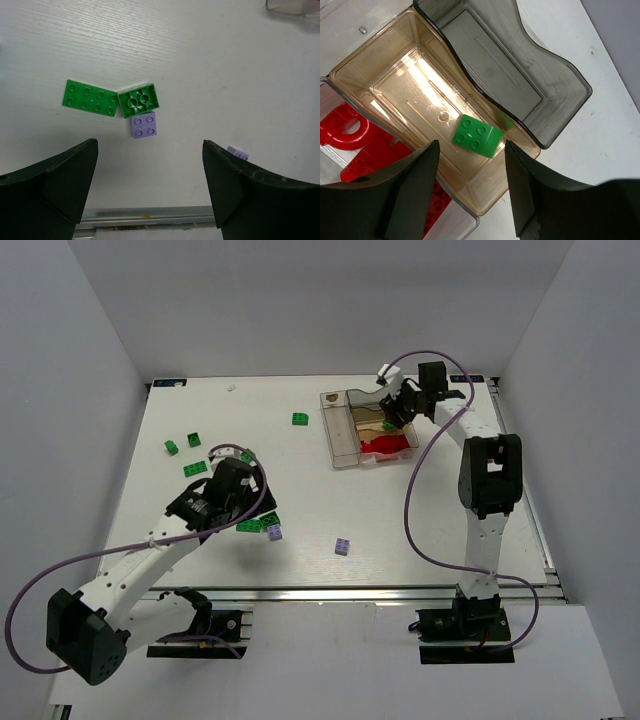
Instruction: Sort the legos into containers by color
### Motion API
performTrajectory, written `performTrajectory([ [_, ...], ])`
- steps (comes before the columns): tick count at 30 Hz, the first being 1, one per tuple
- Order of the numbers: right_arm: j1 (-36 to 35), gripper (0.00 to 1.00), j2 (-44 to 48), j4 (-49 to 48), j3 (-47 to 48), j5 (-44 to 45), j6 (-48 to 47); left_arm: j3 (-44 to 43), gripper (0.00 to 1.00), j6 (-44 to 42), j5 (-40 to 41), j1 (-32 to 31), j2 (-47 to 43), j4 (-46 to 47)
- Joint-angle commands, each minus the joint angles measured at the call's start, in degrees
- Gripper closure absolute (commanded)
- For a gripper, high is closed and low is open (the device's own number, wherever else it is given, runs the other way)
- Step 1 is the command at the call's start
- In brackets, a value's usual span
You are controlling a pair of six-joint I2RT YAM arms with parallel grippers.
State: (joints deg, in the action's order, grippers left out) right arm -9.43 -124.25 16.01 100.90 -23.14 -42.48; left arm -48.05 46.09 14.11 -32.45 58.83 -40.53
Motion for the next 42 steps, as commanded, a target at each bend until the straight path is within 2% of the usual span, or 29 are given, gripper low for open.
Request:
performTrajectory([
  [1,0.55,0.39,0.05,0.16,3.42,-0.68,-0.41,-2.39,0.05,-6.00,-1.54,-0.16,2.33,-0.69],
  [6,1.17,0.40,4.26,0.42,2.90,-4.01,1.78,-3.71,0.08,-8.82,-2.24,-0.16,7.17,-1.30],
  [8,1.34,0.43,8.73,1.30,0.45,-9.10,1.61,-4.33,0.14,-8.65,-1.72,-0.16,9.36,-2.53],
  [9,1.35,0.44,10.67,2.52,-1.04,-12.08,-1.78,-4.24,0.16,-8.38,-1.89,-0.16,9.98,-3.23],
  [10,1.17,0.46,12.61,4.36,-5.67,-19.77,-3.64,-4.07,0.18,-6.21,-1.80,-0.16,10.69,-3.58],
  [12,0.91,0.46,20.24,4.64,-12.28,-28.32,-7.68,-3.72,0.27,-2.43,-2.07,-0.16,12.35,-3.68],
  [15,0.03,0.40,28.86,2.02,-24.32,-32.84,-7.89,-3.63,0.25,1.36,-3.47,-0.16,13.59,-2.20],
  [16,-0.41,0.28,30.62,0.44,-26.79,-34.24,-5.19,-3.54,0.21,3.29,-4.08,-0.16,13.68,-1.40],
  [19,-0.94,0.11,36.25,-2.12,-33.22,-35.05,-2.79,-3.45,0.14,6.20,-6.37,-0.16,14.47,2.11],
  [22,-1.29,0.11,38.63,-3.43,-37.00,-34.44,-1.65,-4.41,0.14,5.33,-8.31,0.36,17.70,4.76],
  [28,-1.03,0.11,40.22,-6.25,-40.08,-33.64,1.78,-8.98,0.16,2.26,-6.03,0.37,25.71,1.16],
  [37,-0.85,0.11,41.10,-6.43,-41.66,-32.15,1.79,-11.89,0.14,1.11,-0.40,0.37,27.04,-5.08],
  [42,-0.59,0.11,40.75,-6.69,-41.67,-31.97,1.96,-9.26,0.14,1.02,-1.63,0.37,27.74,-3.24],
])
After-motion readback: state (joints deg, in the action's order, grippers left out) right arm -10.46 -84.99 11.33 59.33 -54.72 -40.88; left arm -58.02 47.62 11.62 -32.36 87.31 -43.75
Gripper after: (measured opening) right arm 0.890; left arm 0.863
